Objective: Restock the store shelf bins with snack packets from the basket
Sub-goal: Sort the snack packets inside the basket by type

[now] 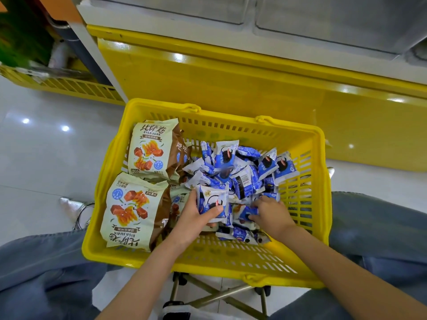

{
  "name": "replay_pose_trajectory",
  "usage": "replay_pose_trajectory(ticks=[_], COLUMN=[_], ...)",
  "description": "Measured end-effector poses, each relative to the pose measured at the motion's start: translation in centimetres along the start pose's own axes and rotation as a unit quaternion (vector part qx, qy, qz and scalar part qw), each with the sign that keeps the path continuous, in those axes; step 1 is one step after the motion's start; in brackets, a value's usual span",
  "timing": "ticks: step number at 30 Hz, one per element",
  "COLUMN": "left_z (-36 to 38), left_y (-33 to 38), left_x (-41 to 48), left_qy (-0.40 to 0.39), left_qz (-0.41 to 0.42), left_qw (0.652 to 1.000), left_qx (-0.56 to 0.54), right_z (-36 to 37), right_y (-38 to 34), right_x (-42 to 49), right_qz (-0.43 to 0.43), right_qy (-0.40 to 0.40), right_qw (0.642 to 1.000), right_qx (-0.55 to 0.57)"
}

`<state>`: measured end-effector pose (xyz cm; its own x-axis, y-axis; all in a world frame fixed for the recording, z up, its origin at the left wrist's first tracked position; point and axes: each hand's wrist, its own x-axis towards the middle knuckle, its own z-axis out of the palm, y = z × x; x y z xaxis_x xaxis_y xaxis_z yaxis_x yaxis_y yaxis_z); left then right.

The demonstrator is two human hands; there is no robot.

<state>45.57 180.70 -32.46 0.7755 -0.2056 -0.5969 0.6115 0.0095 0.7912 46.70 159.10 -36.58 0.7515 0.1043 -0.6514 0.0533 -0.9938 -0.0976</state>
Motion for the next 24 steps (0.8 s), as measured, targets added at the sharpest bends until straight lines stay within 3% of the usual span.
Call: replay_pose_trajectory(ticks=[3,5,10,14,21,24], left_z=[0.1,0.1,-0.1,-0.3,-0.4,-0.6], left_y=[0.1,0.2,0.3,0.3,0.9,2.1], left_x=[-0.1,-0.2,-0.6,-1.0,-1.7,-1.3], left_qy=[0.006,0.009,0.018,0.03,0.046,0.067], left_qz=[-0.002,-0.002,-0.01,-0.011,0.007,0.048], left_qw=[1.0,1.0,1.0,0.999,0.999,0.995], left_qx=[0.003,0.009,0.018,0.02,0.021,0.056], right_z=[0.3,1.2,3.1,2.5,0.2,-2.7], right_y=[-0.3,-0.7,-1.8,-1.8,0.2,1.1], right_x=[-0.2,-0.7,-1.3,-1.0,-2.0,-2.8], right_qz=[-0.01,-0.027,-0.013,0.003,-0.043,-0.057], right_qy=[-0.088,-0.141,-0.102,-0.061,-0.106,-0.056], right_qw=[0.987,0.976,0.987,0.979,0.968,0.953], right_qx=[0.132,0.163,0.12,0.195,0.224,0.291])
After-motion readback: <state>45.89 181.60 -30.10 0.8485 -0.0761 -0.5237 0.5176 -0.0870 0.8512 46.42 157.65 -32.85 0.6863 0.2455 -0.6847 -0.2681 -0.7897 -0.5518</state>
